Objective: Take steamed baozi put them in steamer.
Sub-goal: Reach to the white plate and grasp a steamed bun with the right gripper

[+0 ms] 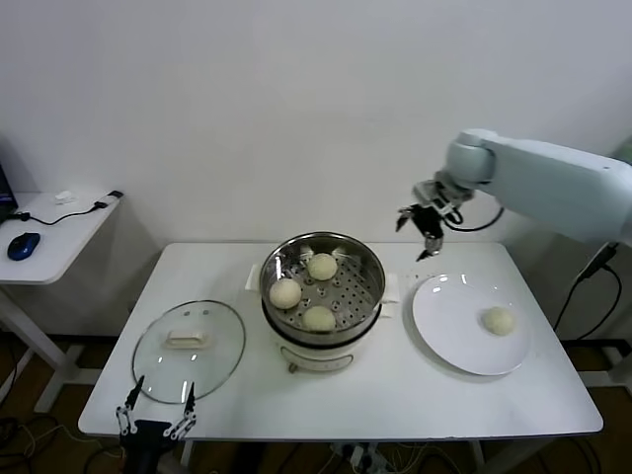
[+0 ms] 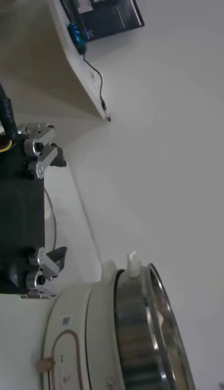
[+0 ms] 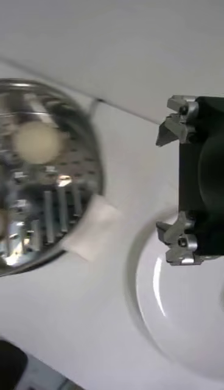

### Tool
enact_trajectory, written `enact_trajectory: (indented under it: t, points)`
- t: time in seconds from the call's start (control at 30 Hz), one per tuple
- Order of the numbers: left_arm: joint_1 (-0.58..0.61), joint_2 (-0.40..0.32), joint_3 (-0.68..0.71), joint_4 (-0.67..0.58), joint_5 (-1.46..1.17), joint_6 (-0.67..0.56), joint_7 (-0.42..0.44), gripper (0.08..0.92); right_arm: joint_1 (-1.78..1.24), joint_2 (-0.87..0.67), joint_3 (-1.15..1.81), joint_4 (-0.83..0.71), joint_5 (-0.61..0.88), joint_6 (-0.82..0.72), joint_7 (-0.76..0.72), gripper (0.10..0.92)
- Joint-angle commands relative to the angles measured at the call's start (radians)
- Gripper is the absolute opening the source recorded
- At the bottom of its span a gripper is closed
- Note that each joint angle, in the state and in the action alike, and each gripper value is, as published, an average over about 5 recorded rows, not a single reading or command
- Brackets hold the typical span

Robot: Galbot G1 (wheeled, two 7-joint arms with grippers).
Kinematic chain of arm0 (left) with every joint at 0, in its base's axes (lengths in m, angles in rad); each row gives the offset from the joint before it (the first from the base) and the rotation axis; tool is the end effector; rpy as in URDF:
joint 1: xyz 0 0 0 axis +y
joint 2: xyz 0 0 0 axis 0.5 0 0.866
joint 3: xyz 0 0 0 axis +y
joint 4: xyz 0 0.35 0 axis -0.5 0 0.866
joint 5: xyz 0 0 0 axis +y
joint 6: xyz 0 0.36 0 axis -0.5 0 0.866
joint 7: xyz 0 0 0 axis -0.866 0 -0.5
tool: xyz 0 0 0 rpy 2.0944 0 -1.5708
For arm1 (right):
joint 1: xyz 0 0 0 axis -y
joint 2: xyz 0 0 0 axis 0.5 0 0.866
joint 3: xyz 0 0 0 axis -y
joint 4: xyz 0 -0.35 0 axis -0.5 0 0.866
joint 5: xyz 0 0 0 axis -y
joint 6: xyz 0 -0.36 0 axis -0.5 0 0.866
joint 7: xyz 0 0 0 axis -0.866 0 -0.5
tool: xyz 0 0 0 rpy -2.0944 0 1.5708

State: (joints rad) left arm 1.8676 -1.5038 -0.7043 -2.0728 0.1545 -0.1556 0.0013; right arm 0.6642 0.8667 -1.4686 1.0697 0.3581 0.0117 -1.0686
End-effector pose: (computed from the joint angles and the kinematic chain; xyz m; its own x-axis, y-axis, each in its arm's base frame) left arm 0.0855 0.0684 -0.3448 -0.9852 -0.0766 0.1535 -0.0241 0.9476 0.3185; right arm 0.5974 -0.1189 -0.0459 -0.2252 -0.1705 0.9593 -0.9287 -0.2603 -0.2642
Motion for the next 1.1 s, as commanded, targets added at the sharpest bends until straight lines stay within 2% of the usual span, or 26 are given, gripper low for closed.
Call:
enact_trajectory:
  t: [0.03, 0.27, 0.5, 0.83, 1.1]
  points:
    - [0.001, -0.004, -0.001, -0.002, 0.002, 0.005, 0.0, 0.823, -0.276, -0.269, 0.229, -0.031, -0.188, -0.127, -0.033, 0.823]
    - [0.011, -0.009, -0.002, 0.002, 0.012, 0.004, -0.001, 0.823, -0.503, -0.286, 0.447, -0.093, -0.337, -0.093, -0.043, 0.823]
    - [0.023, -0.013, 0.001, -0.001, 0.019, 0.004, -0.001, 0.823, -0.635, -0.221, 0.613, -0.228, -0.453, -0.02, -0.05, 0.823]
    - [0.019, -0.021, 0.006, 0.016, 0.032, 0.004, -0.003, 0.823, -0.682, -0.089, 0.767, -0.405, -0.544, 0.031, -0.053, 0.823]
    - [0.013, -0.021, 0.006, 0.023, 0.035, 0.009, -0.003, 0.823, -0.678, -0.024, 0.789, -0.482, -0.586, 0.05, -0.057, 0.823]
